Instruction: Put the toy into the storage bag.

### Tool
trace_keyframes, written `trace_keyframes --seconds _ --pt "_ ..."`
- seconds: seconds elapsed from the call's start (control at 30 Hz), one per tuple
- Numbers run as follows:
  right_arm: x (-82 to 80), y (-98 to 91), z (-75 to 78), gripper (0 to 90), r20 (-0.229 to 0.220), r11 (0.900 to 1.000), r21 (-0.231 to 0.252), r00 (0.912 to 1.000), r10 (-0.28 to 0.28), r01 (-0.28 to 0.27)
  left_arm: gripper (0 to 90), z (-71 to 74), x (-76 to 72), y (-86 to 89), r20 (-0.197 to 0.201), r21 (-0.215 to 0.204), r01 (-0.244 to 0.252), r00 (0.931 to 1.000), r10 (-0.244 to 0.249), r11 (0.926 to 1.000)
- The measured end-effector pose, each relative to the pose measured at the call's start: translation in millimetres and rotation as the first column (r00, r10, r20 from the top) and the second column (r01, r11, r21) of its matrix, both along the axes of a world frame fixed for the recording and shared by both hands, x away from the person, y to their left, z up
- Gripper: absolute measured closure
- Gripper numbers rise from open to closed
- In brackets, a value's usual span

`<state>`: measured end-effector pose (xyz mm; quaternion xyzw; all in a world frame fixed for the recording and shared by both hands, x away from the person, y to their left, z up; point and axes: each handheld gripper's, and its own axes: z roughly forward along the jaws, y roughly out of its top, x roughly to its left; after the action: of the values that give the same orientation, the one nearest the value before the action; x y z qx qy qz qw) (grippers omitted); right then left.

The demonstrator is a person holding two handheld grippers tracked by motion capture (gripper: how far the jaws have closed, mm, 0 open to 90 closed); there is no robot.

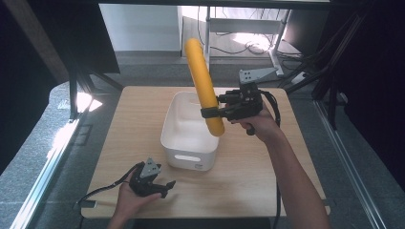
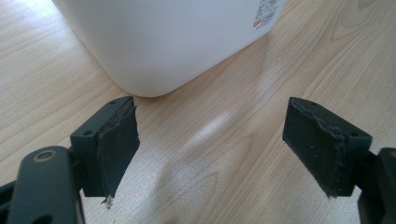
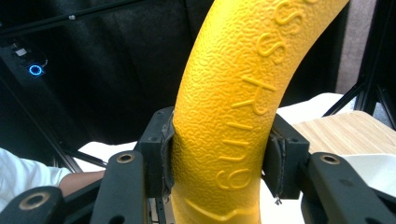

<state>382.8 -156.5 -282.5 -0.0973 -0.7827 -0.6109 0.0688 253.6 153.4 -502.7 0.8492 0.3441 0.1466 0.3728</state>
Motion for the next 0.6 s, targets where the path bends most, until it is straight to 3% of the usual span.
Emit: trace_keyframes --seconds 0.6 --pt "0.5 15.1 -10.8 50.7 -0.012 0.9988 -0.026 0.9991 0.042 -0.042 18.3 -0.7 -0.2 -0.4 -0.002 0.006 0.002 1.0000 -0.002 1.0000"
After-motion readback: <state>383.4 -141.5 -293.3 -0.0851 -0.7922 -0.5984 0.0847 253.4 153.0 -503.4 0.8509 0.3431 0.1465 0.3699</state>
